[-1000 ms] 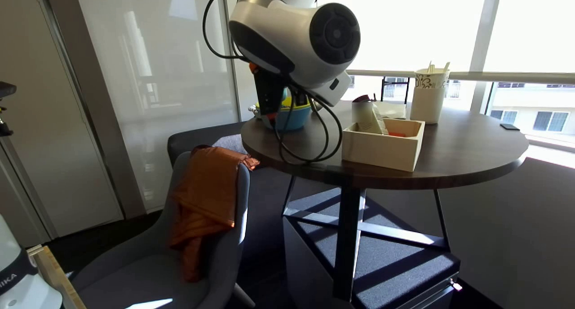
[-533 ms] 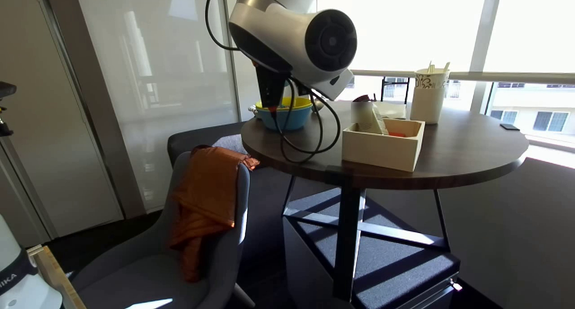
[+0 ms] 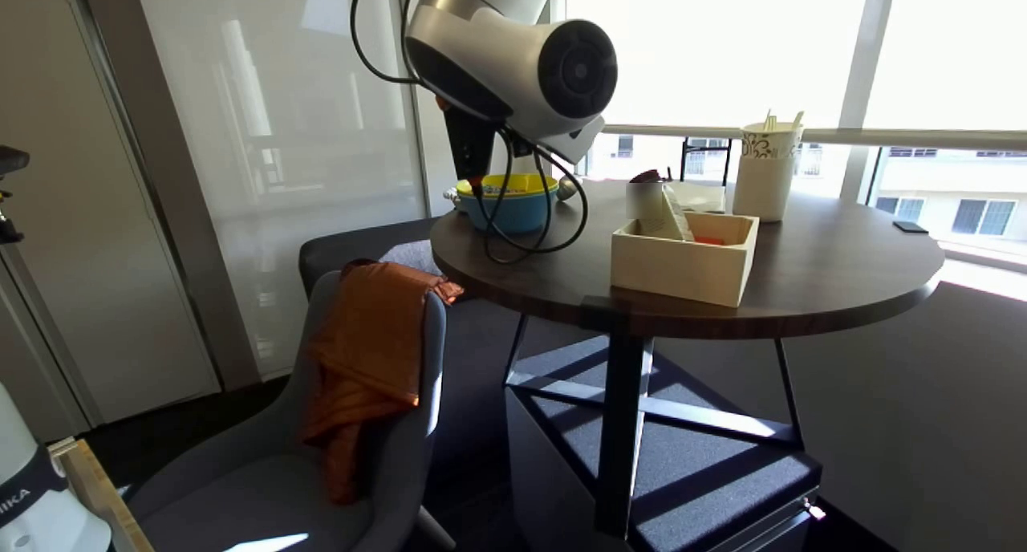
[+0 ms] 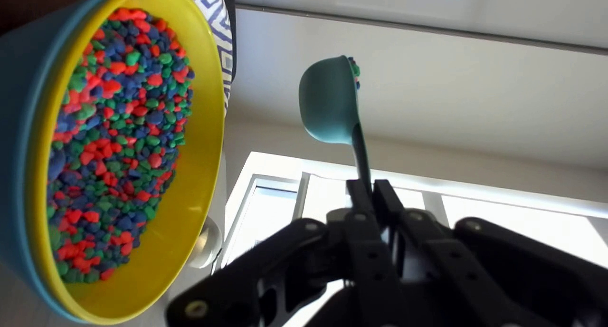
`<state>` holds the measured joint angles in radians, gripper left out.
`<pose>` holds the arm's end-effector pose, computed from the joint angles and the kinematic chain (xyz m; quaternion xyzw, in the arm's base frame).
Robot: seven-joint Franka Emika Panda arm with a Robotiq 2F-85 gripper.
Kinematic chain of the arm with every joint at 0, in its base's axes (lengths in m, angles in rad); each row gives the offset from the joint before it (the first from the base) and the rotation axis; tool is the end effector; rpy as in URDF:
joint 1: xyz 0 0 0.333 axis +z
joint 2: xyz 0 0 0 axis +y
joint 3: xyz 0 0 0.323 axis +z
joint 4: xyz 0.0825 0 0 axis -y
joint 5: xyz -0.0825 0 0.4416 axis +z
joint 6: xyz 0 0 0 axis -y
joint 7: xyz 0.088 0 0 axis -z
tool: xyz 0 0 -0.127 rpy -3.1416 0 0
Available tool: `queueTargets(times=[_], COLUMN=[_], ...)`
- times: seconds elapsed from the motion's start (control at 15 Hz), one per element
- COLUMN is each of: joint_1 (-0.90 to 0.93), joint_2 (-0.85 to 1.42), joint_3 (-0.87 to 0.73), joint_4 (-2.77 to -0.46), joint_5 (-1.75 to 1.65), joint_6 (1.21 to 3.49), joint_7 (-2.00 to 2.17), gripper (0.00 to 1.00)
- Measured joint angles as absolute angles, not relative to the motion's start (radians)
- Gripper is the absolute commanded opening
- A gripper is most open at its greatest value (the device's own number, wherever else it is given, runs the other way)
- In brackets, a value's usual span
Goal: Use the blue serving spoon to take cereal from the yellow plate, then add it to the white plate
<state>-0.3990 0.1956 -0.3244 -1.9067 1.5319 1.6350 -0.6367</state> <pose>0.5699 -0.3288 0.4272 -0.7133 0.2342 -0.2796 0.5985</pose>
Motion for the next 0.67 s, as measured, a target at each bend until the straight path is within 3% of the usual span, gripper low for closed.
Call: queueTargets(times=[0.67], joint_1=[-0.336], joint_2=[0.181], joint_3=[-0.310], joint_4=[-1.907], joint_5=[1.532], joint_6=[1.703], joint_7=[-0.637], gripper=[0.02])
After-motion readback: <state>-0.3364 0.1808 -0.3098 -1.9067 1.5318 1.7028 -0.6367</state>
